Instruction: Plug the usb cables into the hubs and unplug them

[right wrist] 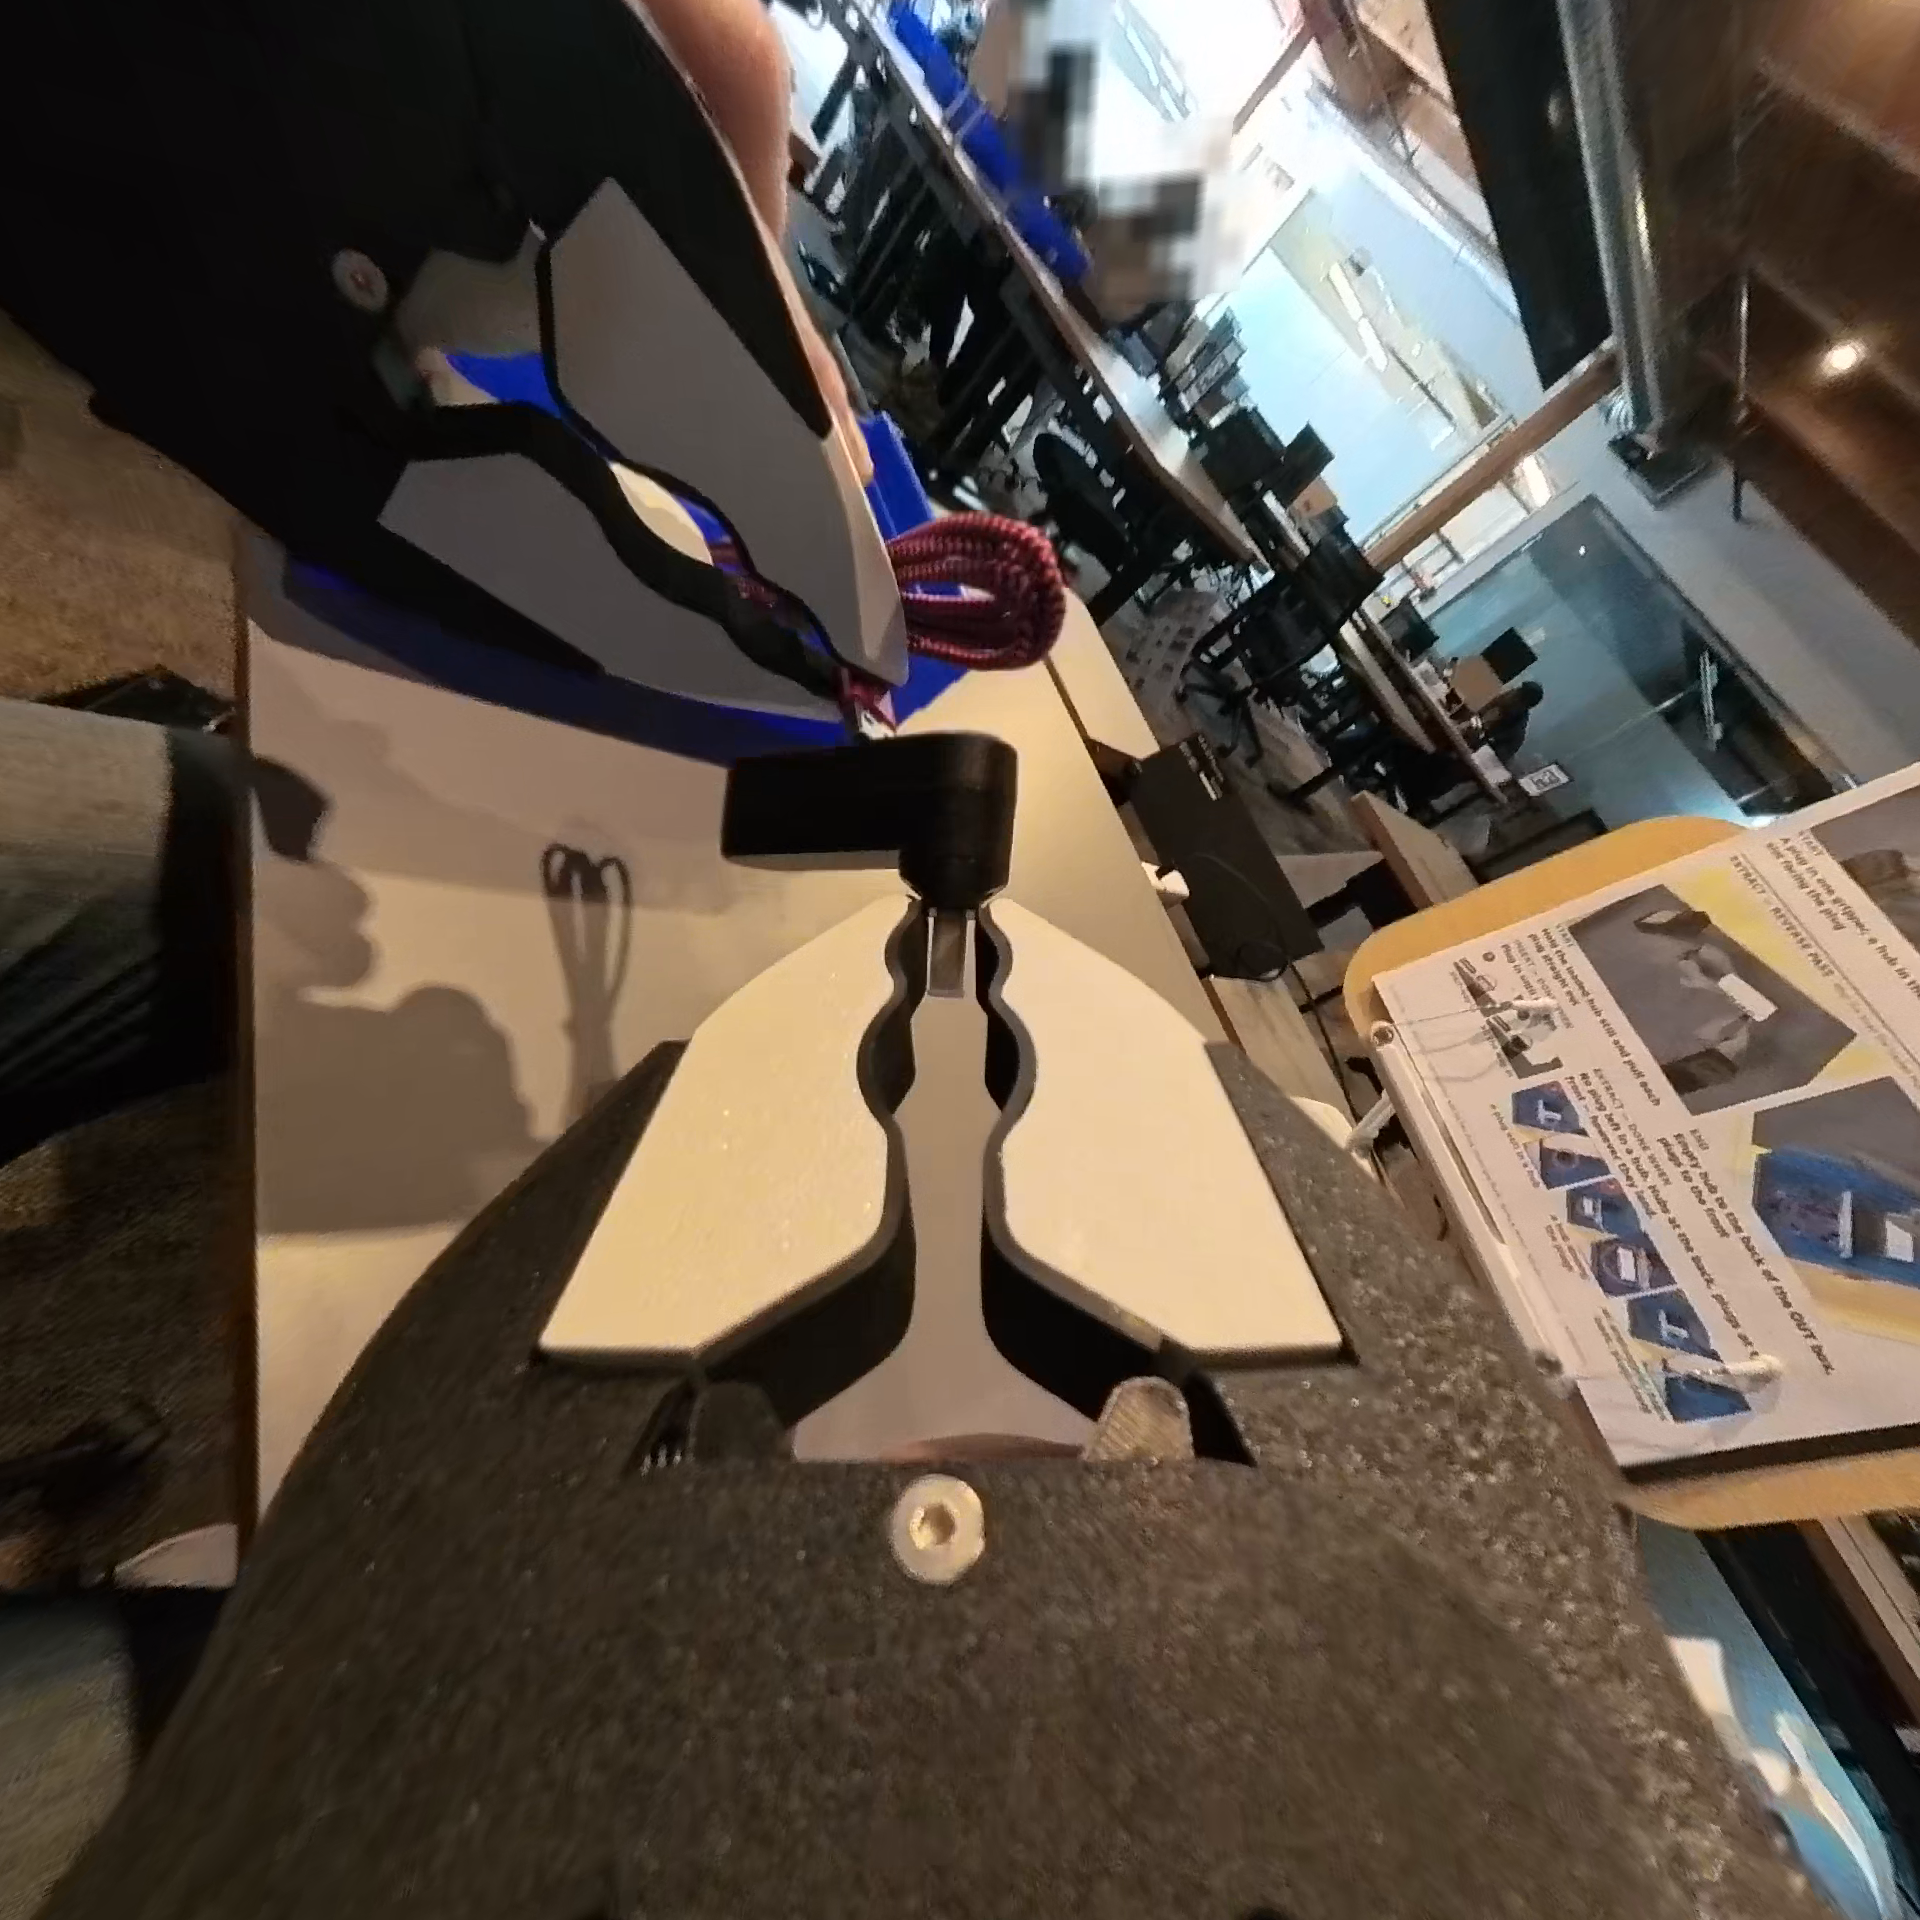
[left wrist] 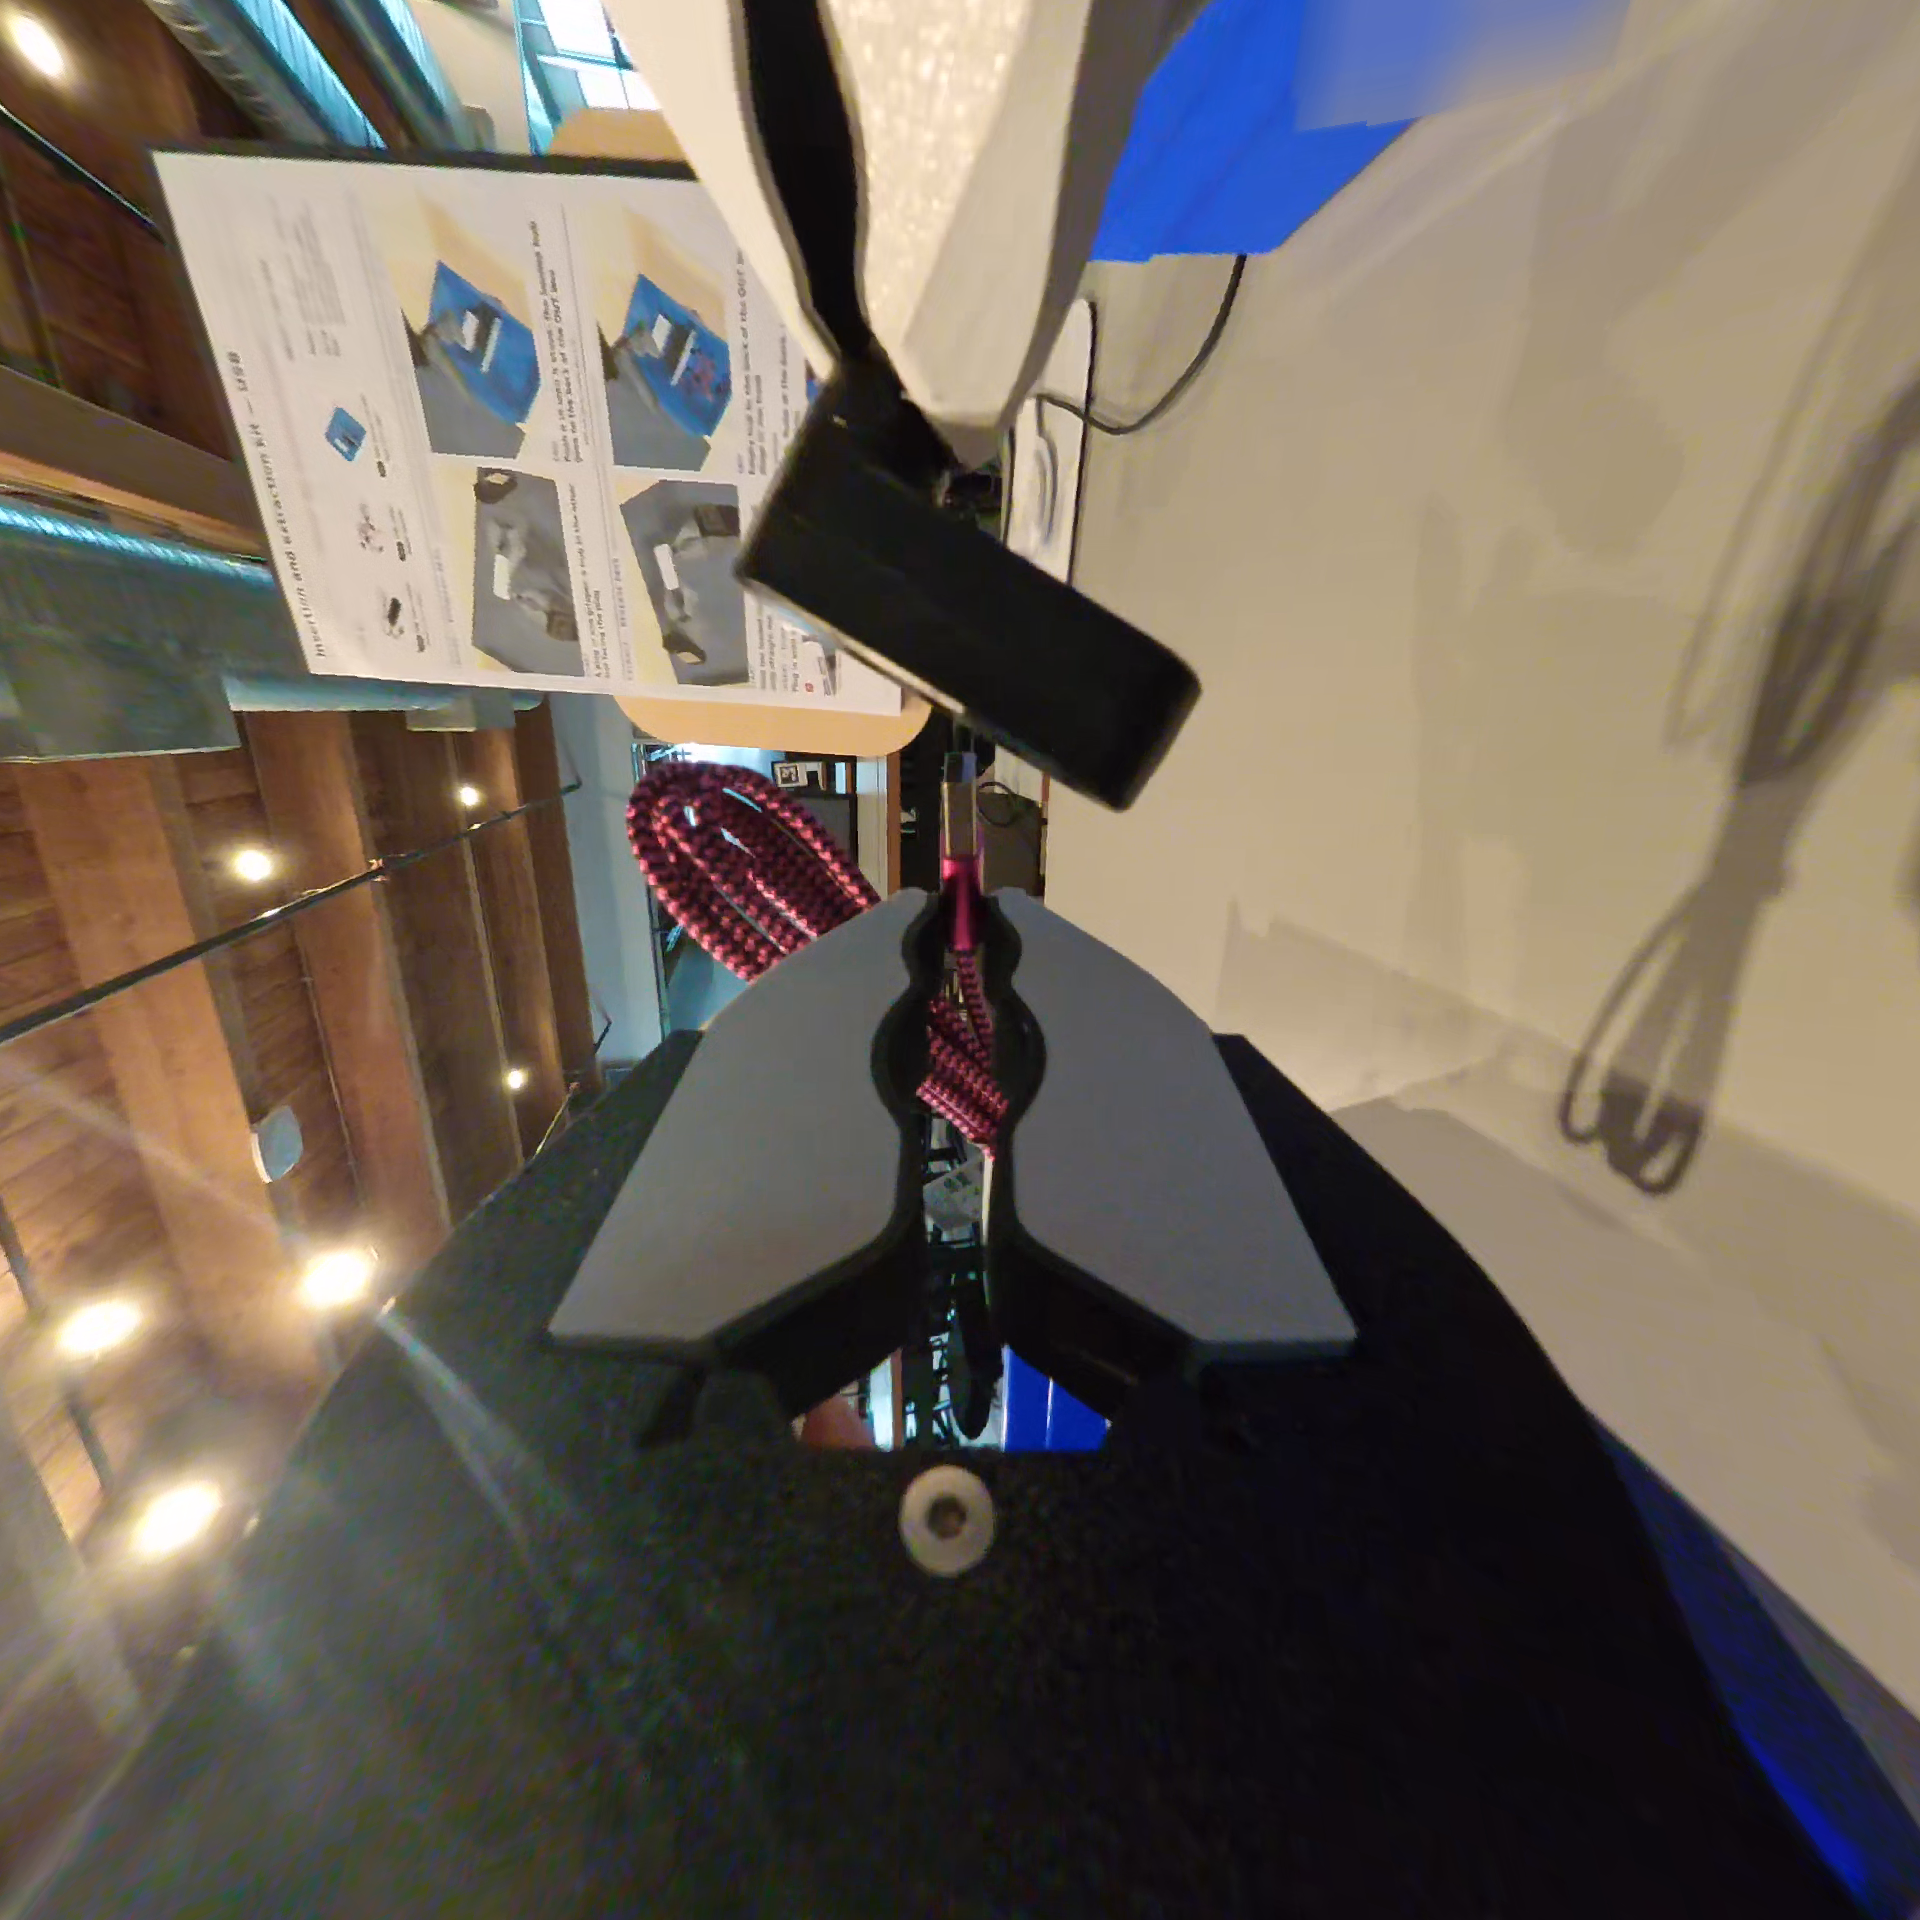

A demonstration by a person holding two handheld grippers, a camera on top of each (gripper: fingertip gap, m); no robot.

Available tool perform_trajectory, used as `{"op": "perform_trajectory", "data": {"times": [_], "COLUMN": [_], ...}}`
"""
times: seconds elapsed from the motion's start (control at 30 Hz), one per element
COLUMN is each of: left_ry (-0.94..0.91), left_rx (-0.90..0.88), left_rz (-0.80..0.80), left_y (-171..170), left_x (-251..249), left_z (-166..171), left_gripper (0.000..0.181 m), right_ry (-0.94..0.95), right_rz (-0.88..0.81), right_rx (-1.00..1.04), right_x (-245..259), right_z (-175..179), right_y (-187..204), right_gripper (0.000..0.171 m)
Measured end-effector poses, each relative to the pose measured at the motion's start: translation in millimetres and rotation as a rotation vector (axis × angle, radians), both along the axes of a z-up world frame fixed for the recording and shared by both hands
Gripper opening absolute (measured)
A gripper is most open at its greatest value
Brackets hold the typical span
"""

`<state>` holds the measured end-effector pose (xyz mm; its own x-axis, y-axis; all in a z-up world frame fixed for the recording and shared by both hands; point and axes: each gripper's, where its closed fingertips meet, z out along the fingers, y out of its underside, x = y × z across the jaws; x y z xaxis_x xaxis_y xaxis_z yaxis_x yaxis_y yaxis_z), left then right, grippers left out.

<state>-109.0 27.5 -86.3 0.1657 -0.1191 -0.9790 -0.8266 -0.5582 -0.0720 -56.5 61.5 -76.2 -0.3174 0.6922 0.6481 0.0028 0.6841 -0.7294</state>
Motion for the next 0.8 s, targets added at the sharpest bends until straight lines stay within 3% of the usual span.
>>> {"op": "perform_trajectory", "data": {"times": [0.17,0.5,0.67,0.8], "left_ry": [-0.058,-0.355,-0.313,-0.164], "left_rx": [0.047,0.104,0.074,0.045], "left_rz": [-0.042,-0.164,-0.147,-0.093], "left_y": [-2.0,-1.0,-0.6,-0.6], "left_x": [6.1,3.3,2.0,0.5], "left_z": [8.0,1.9,-4.9,-3.7], "left_gripper": [0.006,0.006,0.006,0.005], "right_ry": [0.017,-0.011,-0.013,-0.026], "right_rz": [0.003,-0.063,-0.075,-0.100], "right_rx": [0.003,0.066,0.083,0.116], "right_x": [0.5,-3.6,-4.3,-5.1], "right_z": [1.6,-1.6,-1.7,-4.1], "right_y": [0.7,4.5,3.7,5.5], "right_gripper": [0.008,0.008,0.008,0.008]}}
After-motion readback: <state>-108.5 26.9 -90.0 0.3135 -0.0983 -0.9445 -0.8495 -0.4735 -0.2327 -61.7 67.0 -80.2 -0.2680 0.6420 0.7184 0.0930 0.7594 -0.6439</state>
